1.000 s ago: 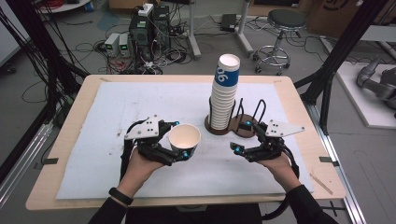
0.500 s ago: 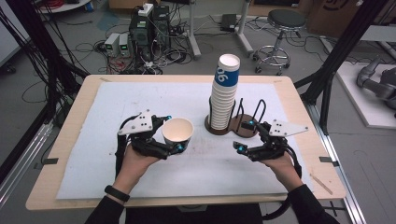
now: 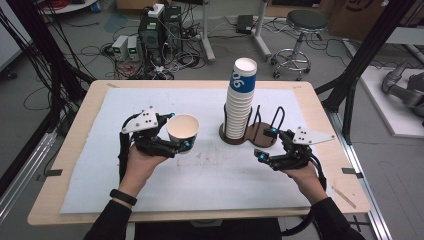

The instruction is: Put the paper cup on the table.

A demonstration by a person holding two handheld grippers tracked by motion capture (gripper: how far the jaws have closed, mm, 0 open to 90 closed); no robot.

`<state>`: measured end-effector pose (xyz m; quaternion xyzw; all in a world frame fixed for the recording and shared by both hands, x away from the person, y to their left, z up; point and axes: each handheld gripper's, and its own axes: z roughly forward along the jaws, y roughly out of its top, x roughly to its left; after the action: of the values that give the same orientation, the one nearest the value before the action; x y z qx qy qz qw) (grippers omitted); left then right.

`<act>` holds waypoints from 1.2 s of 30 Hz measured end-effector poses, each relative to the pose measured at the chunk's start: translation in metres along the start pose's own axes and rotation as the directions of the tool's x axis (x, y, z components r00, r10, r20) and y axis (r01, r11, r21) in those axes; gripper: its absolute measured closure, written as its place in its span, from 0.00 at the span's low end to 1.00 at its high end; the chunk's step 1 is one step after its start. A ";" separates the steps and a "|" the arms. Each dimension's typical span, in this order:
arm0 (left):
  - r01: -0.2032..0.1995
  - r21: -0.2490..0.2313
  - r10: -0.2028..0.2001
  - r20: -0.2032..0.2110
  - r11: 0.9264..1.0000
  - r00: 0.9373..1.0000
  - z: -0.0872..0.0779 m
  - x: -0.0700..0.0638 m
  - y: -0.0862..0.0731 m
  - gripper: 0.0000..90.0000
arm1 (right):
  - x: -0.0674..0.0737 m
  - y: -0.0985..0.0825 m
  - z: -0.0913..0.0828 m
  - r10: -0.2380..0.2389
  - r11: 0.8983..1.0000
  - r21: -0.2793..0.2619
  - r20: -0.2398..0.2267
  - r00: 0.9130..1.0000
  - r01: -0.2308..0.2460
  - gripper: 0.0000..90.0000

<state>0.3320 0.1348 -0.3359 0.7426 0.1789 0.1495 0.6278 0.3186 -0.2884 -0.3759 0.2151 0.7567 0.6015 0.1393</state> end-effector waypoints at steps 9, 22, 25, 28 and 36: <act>0.019 -0.020 -0.022 -0.145 1.000 0.989 -0.004 0.022 -0.004 0.22 | -0.003 -0.002 -0.001 0.012 1.000 0.007 0.016 1.000 -0.012 0.20; 0.077 -0.064 -0.095 -0.360 0.995 0.928 0.000 0.057 -0.024 0.22 | -0.003 -0.003 -0.001 0.010 1.000 0.007 0.016 1.000 -0.010 0.20; 0.094 -0.061 -0.110 -0.380 0.994 0.918 0.002 0.064 -0.032 0.22 | -0.003 -0.003 -0.001 0.013 1.000 0.008 0.017 1.000 -0.013 0.20; 0.098 -0.064 -0.115 -0.404 0.993 0.907 0.004 0.068 -0.042 0.22 | -0.003 -0.003 -0.001 0.012 1.000 0.010 0.017 1.000 -0.012 0.20; 0.155 -0.070 -0.170 -0.444 0.985 0.880 0.010 0.083 -0.066 0.22 | -0.001 -0.004 0.001 0.006 1.000 0.018 0.012 1.000 -0.006 0.20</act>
<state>0.4056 0.1738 -0.4026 0.6603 0.3778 0.2662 0.5920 0.3193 -0.2884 -0.3804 0.2221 0.7606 0.5937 0.1399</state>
